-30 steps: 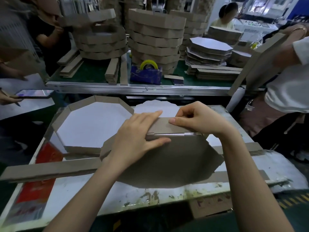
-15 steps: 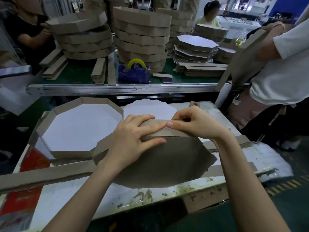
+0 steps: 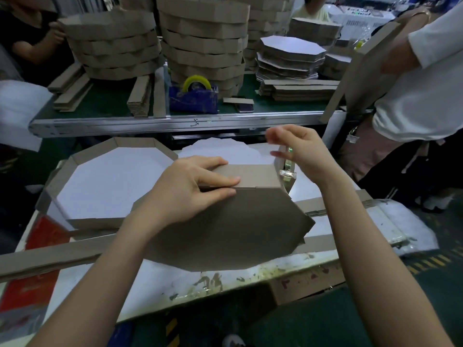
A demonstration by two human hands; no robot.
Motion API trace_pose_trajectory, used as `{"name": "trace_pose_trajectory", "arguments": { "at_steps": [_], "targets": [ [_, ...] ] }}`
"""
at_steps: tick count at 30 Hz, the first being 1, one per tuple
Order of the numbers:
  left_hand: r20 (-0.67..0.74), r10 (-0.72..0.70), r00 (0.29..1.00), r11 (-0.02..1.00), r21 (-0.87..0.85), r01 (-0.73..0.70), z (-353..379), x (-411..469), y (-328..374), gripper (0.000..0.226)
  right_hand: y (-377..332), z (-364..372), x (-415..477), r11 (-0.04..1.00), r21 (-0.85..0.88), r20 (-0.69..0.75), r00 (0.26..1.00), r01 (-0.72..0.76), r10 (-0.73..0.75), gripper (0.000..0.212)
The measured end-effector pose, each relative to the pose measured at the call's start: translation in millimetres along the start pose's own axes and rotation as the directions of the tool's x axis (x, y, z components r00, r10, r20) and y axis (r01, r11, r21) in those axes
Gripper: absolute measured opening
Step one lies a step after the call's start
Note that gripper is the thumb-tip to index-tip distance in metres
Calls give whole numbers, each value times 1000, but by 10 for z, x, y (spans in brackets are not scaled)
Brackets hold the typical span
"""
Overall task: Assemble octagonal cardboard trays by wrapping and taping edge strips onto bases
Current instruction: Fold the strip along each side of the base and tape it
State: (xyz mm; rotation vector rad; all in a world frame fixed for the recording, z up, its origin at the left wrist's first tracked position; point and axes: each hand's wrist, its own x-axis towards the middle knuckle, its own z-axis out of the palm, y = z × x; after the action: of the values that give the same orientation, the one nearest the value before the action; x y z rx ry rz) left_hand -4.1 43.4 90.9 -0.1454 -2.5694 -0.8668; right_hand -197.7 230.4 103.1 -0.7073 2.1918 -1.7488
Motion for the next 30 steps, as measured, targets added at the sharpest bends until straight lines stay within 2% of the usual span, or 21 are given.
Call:
{"name": "trace_pose_trajectory", "arguments": {
  "at_steps": [1,3,6,7,11,16,21,26,30],
  "targets": [
    [1,-11,1000,1000,-12,11,3,7,-7,27,102,-47,102,998,34,-100,993,-53,56,18],
    [-18,-28,999,999,-25,27,17,2,-16,30,360,-147,320,983,55,-202,962,-177,185,19],
    [-50,-31,998,999,-24,30,35,-4,-16,32,859,-253,619,910,108,-274,868,-400,414,11],
    [-53,-32,998,999,-20,31,39,0,-21,32,1024,-272,692,879,115,-291,830,-463,476,17],
    [-40,-60,997,998,-22,59,45,31,-56,32,1530,-348,888,793,32,-343,738,-608,581,30],
    [-29,-97,995,995,-22,96,44,119,-113,31,1781,-446,1092,724,-34,-323,693,-689,644,12],
    [-47,-150,988,987,-62,147,81,177,-149,28,1986,-438,1327,693,29,-249,667,-720,703,35],
    [-51,-179,983,983,-61,176,90,181,-158,29,2054,-407,1430,649,-1,-253,628,-761,736,40],
    [-78,-193,978,981,-48,189,115,189,-157,29,2017,-372,1443,655,136,-282,605,-743,745,42]
  ]
}}
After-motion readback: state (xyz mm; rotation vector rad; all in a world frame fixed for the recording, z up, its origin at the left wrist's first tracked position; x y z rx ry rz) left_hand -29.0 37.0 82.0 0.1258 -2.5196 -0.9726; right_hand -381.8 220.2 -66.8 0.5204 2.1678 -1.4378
